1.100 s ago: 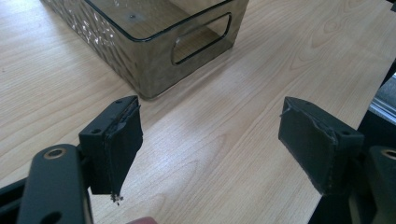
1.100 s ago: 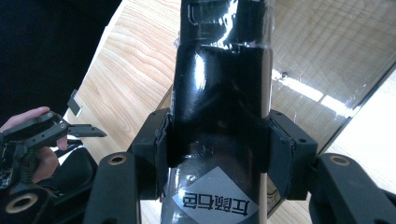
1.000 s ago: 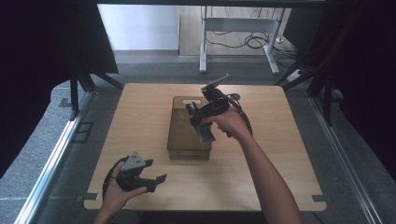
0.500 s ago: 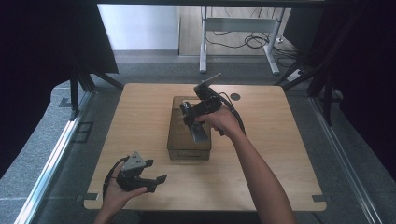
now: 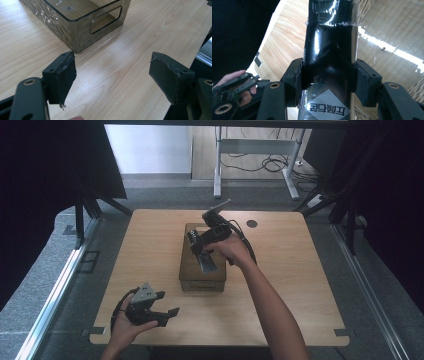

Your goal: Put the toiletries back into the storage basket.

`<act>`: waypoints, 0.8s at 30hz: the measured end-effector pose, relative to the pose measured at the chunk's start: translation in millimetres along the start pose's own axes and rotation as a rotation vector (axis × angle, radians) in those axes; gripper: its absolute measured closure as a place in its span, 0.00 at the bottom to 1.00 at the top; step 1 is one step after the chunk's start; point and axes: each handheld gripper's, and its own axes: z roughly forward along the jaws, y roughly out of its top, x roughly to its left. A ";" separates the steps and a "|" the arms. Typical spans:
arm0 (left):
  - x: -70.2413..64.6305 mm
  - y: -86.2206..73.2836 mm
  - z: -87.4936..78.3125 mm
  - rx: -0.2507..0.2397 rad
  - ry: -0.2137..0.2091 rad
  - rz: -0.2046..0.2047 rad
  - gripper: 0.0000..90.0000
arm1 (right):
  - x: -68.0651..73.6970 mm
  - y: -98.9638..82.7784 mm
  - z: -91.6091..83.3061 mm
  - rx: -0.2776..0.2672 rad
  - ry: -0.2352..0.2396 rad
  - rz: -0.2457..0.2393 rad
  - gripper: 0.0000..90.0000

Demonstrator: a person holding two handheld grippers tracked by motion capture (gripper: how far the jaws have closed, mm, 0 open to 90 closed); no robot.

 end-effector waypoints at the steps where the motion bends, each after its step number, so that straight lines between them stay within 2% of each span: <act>1: 0.1 -0.1 -0.1 -0.001 -0.001 0.000 0.24 | 0.0 0.6 0.9 0.001 0.000 0.001 0.51; 8: 1.3 -0.4 -0.3 0.000 0.002 -0.001 0.24 | -1.0 3.7 6.2 0.006 -0.011 0.011 0.51; 24: 0.6 -0.6 0.4 0.002 0.002 -0.003 0.24 | -2.9 12.1 21.2 0.002 -0.014 0.069 0.51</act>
